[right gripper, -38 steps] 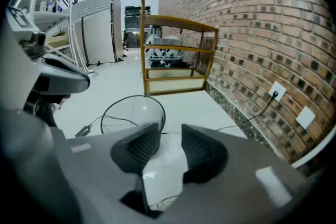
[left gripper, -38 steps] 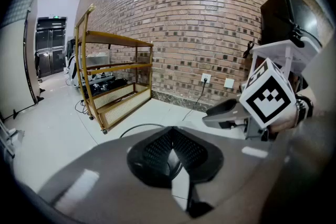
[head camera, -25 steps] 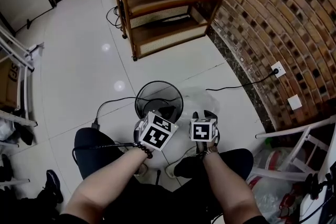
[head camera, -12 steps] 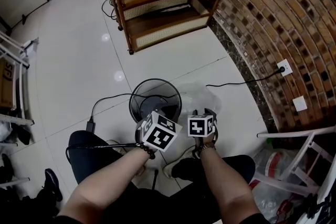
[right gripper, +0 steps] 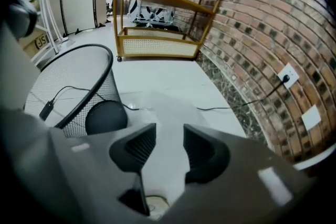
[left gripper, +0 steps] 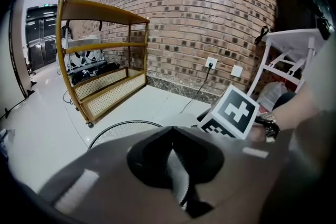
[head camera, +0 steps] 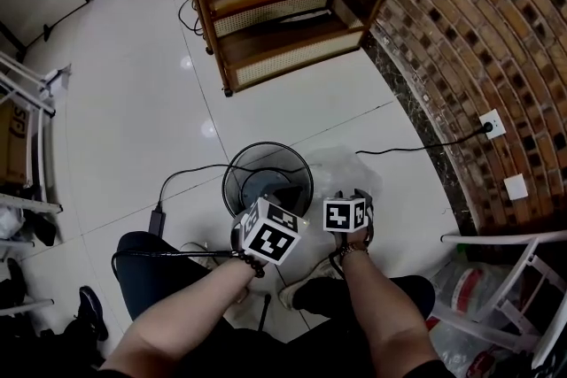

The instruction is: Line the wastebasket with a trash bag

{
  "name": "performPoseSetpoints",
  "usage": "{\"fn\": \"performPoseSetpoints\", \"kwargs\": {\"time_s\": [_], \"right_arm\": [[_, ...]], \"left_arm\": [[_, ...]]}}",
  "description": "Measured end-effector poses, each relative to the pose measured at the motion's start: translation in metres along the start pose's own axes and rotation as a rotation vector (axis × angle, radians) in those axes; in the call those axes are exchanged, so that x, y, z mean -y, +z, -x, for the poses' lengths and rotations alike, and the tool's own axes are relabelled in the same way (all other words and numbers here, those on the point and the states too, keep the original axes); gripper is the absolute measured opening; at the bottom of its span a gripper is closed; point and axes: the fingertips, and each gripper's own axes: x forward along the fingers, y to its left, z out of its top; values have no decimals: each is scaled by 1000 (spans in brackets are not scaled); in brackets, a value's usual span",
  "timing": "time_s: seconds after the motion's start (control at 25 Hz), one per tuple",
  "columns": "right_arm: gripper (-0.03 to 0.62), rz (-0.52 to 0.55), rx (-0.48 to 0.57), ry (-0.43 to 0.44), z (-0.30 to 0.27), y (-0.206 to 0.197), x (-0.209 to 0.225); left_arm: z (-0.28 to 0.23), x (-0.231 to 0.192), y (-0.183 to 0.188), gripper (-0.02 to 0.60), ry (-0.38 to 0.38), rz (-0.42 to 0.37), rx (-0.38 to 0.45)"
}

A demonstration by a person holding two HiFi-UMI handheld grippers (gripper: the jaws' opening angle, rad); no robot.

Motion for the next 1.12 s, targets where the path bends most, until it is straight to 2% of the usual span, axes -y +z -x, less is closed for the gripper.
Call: {"fn": "performPoseSetpoints", "kwargs": {"time_s": [0.08, 0.24, 0.28, 0.72, 1.12], "right_arm": [[151, -2, -12, -8, -4, -2, 2], [11, -19, -22, -41, -5, -4, 11], [3, -26, -23, -46, -4, -4, 14], [2, -80, 31, -67, 36, 10, 43], [2, -67, 121, -75, 100, 39, 66]], "left_arm": [[-1, -2, 0, 5, 3, 3, 0], [-1, -4, 0, 5, 5, 6, 0], [-1, -4, 0, 5, 5, 6, 0], [10, 5, 6, 5, -1, 10, 30], [33, 17, 18, 5, -12, -1, 76]]}}
